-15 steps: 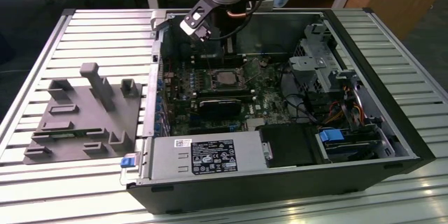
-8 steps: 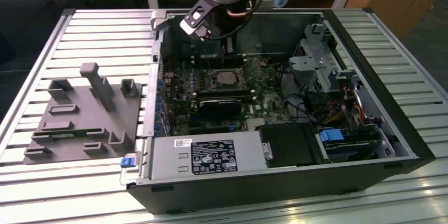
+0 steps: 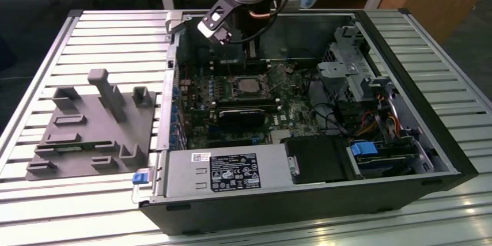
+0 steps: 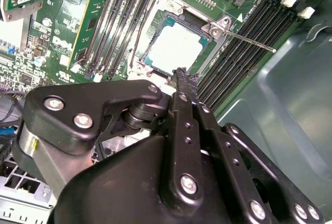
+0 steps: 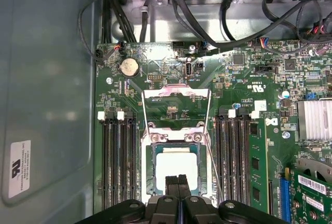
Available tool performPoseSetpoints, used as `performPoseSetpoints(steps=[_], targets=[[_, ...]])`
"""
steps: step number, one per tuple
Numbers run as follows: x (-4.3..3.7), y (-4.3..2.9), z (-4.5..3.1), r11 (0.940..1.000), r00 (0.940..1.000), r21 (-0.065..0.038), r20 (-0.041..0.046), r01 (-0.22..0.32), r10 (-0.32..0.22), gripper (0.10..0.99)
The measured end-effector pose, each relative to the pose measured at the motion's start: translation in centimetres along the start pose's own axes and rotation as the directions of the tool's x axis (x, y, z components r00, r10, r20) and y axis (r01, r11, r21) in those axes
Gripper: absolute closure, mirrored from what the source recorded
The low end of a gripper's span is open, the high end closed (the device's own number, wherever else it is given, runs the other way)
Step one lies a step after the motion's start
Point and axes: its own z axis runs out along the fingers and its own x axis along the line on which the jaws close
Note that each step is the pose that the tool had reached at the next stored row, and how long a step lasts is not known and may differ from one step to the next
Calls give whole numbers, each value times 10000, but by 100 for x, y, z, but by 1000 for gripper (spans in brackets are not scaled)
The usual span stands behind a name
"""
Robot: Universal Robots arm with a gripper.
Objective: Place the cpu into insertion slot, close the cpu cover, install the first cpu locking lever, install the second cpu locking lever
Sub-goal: 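Close the cpu cover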
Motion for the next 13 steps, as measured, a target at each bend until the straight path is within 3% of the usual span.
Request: performPoseSetpoints(steps=[5, 8, 13], targets=[[3, 7, -82, 10000, 10000, 0, 6, 1, -1, 980], [4, 15, -91, 10000, 10000, 0, 3, 1, -1, 980], [9, 159, -79, 10000, 10000, 10, 5, -2, 2, 980]])
